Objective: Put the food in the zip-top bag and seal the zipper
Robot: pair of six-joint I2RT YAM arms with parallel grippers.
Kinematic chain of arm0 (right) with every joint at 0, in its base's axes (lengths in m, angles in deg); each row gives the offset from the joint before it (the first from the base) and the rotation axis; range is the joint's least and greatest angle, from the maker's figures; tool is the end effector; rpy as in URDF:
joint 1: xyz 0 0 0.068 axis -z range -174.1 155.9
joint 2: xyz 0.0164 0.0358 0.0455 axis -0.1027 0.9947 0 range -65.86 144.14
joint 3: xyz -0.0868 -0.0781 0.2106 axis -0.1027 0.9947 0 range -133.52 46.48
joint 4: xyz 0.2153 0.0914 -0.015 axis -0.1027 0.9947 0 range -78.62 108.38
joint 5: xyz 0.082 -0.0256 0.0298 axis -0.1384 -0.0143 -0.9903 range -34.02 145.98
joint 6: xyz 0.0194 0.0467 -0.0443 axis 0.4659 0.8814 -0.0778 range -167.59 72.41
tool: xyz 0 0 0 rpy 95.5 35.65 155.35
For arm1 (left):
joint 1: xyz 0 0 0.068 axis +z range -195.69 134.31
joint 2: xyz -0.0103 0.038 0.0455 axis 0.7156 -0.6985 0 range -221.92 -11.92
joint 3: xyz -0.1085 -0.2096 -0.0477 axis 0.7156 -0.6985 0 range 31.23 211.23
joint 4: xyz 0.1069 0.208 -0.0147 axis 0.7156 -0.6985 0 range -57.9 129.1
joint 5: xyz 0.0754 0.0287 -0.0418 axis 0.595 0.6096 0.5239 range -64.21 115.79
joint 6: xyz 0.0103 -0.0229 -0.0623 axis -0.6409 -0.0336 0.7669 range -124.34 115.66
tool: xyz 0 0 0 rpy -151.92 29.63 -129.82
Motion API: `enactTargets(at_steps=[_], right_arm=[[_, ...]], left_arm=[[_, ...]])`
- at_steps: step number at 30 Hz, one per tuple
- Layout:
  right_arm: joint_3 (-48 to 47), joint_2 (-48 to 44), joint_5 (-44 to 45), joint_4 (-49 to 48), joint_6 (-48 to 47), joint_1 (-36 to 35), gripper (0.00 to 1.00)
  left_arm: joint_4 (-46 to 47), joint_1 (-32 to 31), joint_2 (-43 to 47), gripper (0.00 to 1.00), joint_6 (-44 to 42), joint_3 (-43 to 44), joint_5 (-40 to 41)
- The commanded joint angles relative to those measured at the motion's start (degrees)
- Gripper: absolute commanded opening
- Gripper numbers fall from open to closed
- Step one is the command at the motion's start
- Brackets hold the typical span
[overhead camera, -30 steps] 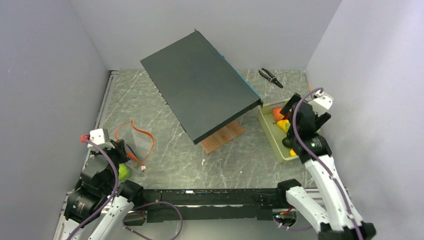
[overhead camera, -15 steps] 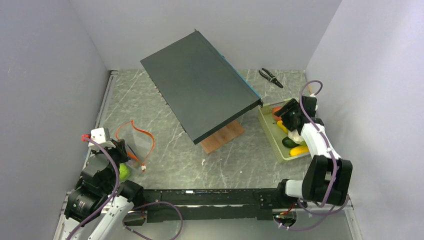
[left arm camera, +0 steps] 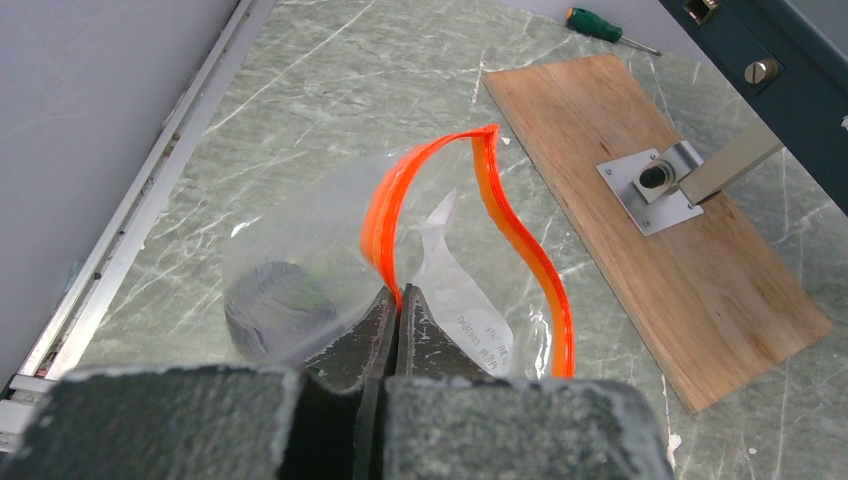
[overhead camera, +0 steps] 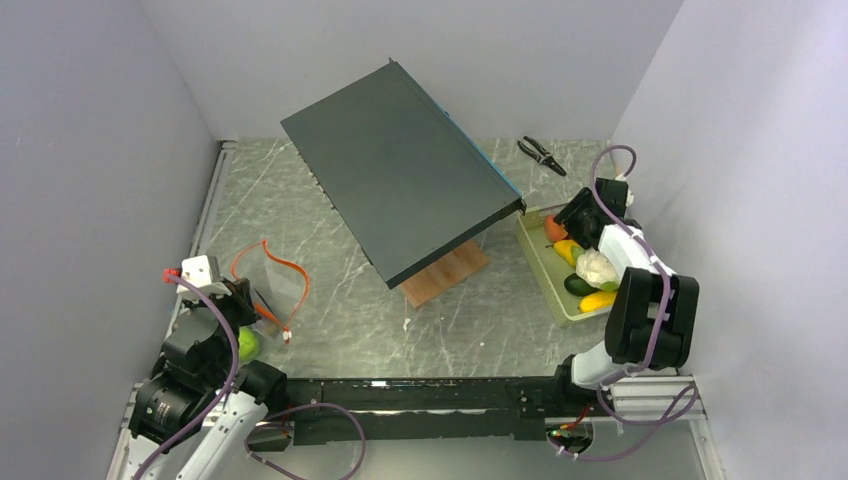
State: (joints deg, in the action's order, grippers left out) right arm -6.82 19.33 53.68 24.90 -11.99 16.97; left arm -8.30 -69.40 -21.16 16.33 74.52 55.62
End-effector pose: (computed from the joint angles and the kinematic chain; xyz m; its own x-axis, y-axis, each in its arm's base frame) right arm 0.3000 -0.0565 0.1895 -0.4727 0.6851 -0.5542 0.5403 0.7222 0.4319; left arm 0.0607 0.0024 0.2933 -0.1645 -0.2621 -0.9509 -0.1628 0.9580 -0.2359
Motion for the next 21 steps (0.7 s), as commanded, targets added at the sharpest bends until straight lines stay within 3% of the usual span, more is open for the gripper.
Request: enactTargets(at_steps=[1, 8, 16, 21], right_arm=[[-1.82, 3.45, 1.93, -4.64, -3.88, 0.12, 0.59], [-1.97, 7.80, 1.27, -6.01, -4.40, -0.25, 0.60], [-2.86, 11.21, 1.54, -4.35, -4.39, -2.01, 0.67], [-3.38, 10.46, 2.24, -3.05, -4.63, -2.30, 0.65]], left_arm=[[2.57, -0.16, -0.78, 0.00, -0.18, -0.23, 0.06], [2.66, -0.20, -0.99, 0.00, -0.35, -0.35, -0.04], [2.66, -0.20, -1.31, 0.00, -0.28, -0.22, 0.06], [2.74, -0.20, -1.39, 0.00, -0.36, -0.31, -0.03]])
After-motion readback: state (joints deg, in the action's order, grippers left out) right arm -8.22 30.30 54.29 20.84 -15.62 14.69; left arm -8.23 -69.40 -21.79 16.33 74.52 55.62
